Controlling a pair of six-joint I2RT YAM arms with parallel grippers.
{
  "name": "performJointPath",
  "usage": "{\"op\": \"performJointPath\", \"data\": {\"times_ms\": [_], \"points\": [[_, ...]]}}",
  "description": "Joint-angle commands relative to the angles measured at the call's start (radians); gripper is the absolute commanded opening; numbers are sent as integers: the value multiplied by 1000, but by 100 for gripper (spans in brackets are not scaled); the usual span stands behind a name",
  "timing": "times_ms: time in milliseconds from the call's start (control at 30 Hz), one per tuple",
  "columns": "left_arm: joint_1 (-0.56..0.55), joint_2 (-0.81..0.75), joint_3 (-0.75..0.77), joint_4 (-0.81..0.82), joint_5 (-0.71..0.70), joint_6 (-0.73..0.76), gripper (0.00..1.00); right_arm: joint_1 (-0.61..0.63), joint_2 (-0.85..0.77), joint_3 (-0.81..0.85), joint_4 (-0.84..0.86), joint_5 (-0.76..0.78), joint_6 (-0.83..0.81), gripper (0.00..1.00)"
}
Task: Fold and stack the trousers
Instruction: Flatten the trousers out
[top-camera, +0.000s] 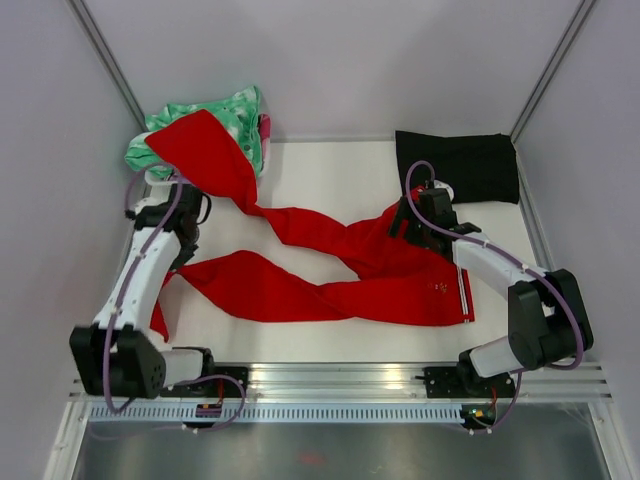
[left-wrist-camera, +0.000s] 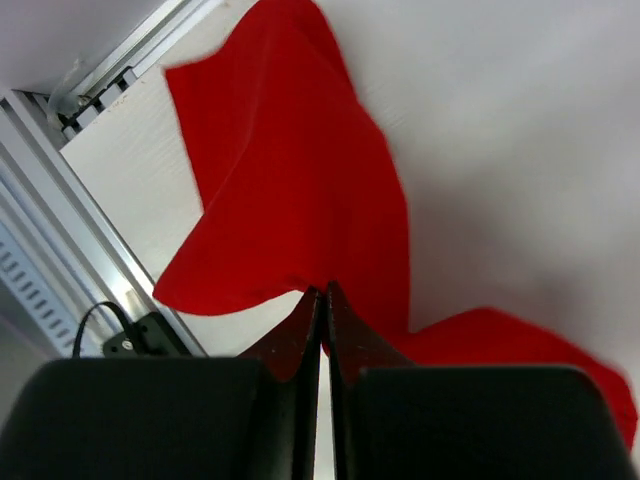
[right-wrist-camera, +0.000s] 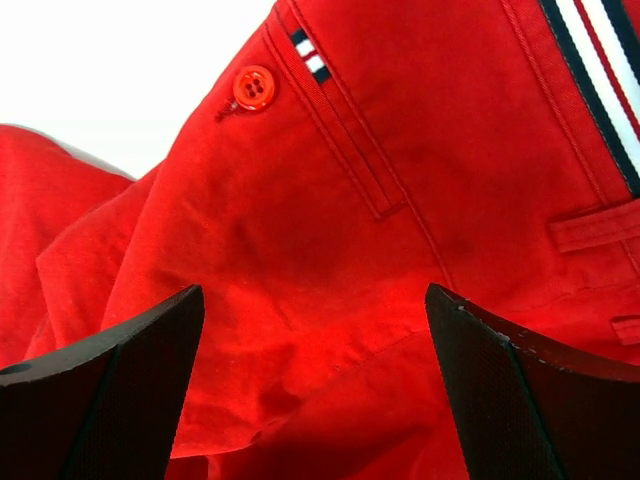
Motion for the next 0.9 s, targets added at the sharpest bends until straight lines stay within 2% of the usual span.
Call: {"op": "performJointPath", "data": {"times_ms": [0, 133, 200, 233, 267, 333, 367, 433, 500, 533, 633, 700, 800, 867], "points": [[3, 100, -82, 73, 28, 137, 12, 2, -35, 5, -8, 16, -29, 98], [3, 129, -107, 263, 112, 189, 16, 24, -92, 6, -8, -13, -86, 98], [4, 194, -75, 289, 181, 222, 37, 34, -96, 14, -8, -36, -114, 98], [4, 221, -59, 289, 197, 229, 51, 39, -96, 18, -10, -43, -117, 98], [4, 239, -47, 273, 206, 222, 75, 44, -95, 20, -11, -56, -118, 98], [4, 255, -38, 244, 205, 197, 88, 57, -90, 17, -10, -69, -115, 98], [4, 241, -45, 199, 192, 138, 99, 62, -89, 15, -8, -73, -112, 98], [4, 150, -110, 152, 185, 41, 100, 73, -81, 8, -5, -78, -109, 98], [7, 56, -214, 173, 247, -51, 100, 76, -66, 5, -1, -81, -105, 98], [10, -45, -252, 185, 295, -121, 100, 77, -60, 5, 5, -81, -103, 98], [44, -240, -418, 355, 343, -182, 100, 79, -24, 31, 2, -121, -117, 98], [85, -314, -453, 427, 366, -188, 100, 80, -15, 43, -5, -124, -127, 98], [142, -390, -470, 560, 473, -137, 100, 80, -9, 57, -10, -127, -147, 98], [164, -388, -428, 532, 481, -168, 100, 82, -3, 63, -11, -133, -154, 98]]}}
